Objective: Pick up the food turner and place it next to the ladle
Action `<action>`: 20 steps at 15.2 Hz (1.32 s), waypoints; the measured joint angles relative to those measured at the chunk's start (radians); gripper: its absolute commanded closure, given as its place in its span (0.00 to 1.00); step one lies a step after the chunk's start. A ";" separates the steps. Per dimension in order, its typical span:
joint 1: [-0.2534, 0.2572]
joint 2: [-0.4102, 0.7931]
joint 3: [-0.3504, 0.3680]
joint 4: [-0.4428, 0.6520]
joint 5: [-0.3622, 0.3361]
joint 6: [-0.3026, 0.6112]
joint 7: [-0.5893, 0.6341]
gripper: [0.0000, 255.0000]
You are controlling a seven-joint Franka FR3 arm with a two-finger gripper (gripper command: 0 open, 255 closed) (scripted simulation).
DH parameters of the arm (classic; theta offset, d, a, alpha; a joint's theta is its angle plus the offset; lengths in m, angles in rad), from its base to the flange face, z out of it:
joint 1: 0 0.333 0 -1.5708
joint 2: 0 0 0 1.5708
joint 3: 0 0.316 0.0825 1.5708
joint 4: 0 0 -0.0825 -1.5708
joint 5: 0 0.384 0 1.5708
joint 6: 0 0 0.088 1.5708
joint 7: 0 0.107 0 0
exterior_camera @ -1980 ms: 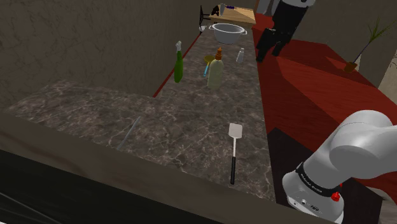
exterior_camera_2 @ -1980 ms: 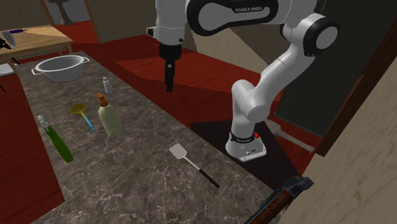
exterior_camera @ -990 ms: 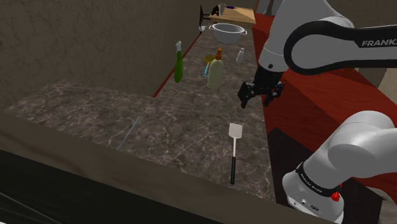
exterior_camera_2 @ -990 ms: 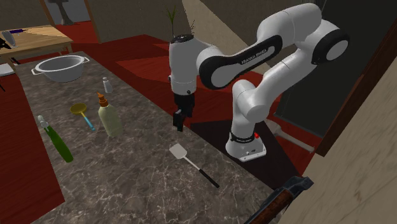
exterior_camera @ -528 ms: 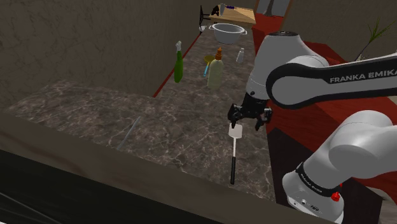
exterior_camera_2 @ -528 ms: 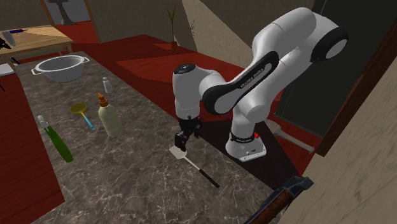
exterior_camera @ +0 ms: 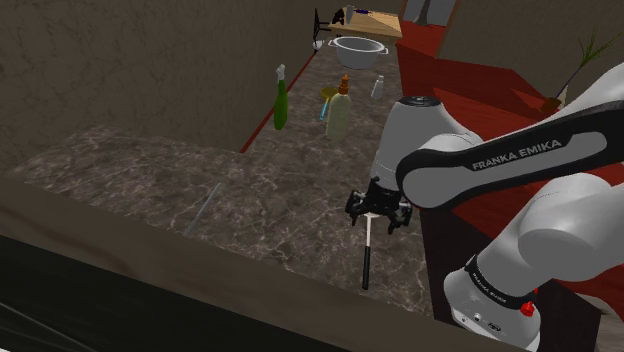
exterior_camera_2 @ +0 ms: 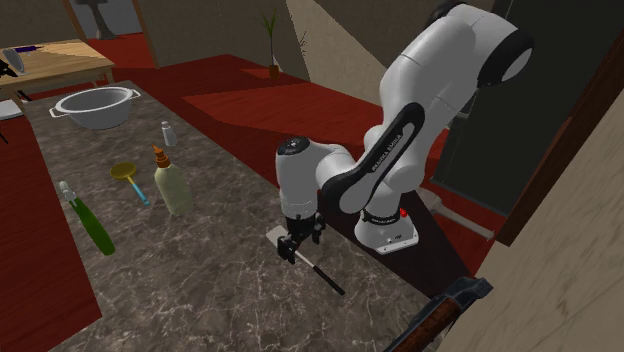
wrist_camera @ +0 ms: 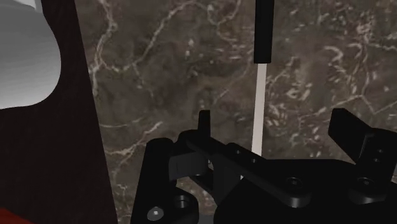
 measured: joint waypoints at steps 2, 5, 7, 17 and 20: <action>0.002 0.027 0.011 -0.007 0.010 0.034 0.002 0.00; 0.000 0.072 0.022 -0.017 0.020 0.089 -0.003 0.00; 0.001 0.078 0.025 -0.019 0.022 0.097 -0.003 0.00; 0.001 0.080 0.026 -0.019 0.023 0.100 -0.002 1.00; 0.001 0.080 0.026 -0.019 0.023 0.100 -0.002 1.00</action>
